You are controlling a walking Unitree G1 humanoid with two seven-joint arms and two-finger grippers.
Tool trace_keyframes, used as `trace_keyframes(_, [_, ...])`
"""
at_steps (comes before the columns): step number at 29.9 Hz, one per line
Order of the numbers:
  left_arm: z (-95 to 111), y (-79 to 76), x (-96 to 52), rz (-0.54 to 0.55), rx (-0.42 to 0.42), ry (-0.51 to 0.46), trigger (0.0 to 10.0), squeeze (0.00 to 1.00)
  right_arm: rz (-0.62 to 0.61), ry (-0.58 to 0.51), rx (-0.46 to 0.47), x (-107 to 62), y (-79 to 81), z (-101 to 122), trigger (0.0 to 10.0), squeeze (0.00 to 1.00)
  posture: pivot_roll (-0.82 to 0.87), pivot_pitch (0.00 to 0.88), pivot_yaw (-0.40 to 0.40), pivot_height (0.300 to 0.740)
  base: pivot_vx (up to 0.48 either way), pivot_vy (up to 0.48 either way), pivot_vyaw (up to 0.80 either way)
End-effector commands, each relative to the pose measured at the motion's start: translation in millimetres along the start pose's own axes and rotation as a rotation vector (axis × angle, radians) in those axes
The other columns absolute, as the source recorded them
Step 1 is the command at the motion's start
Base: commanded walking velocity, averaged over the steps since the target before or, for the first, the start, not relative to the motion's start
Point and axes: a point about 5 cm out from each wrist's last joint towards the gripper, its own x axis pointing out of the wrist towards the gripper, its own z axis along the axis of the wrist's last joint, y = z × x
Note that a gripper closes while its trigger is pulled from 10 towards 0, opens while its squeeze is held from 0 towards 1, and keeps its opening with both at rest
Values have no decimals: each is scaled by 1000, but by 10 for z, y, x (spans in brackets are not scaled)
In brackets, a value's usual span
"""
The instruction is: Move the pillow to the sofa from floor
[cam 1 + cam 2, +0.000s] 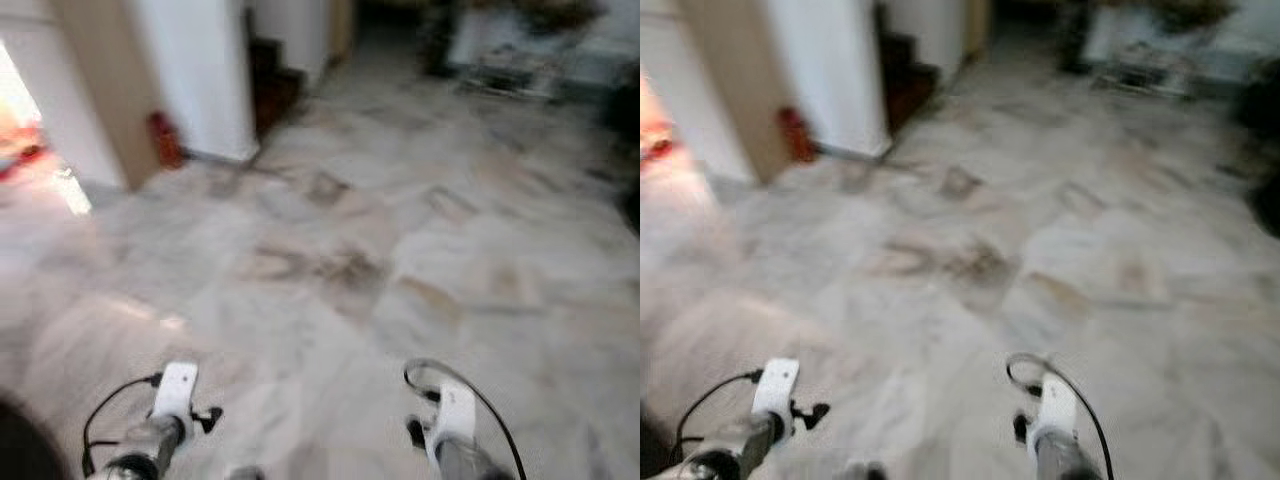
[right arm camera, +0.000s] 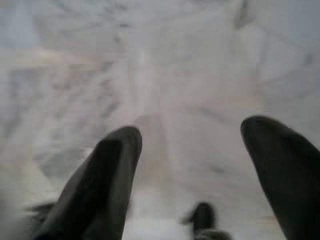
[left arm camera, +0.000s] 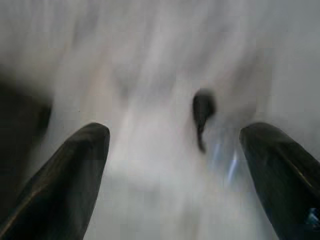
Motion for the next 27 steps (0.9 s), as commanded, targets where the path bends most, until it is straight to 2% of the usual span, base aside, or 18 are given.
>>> trace_keyframes(1, [196, 37, -6, 10, 24, -53, 10000, 0, -1, 11, 16, 0, 8, -25, 10000, 0, 11, 23, 6, 740, -319, 0, 0])
trace_keyframes(27, [240, 27, -5, 5, 5, -70, 10000, 0, -1, 4, 16, 1, 5, 12, 10000, 0, 12, 70, -7, 740, -313, 0, 0])
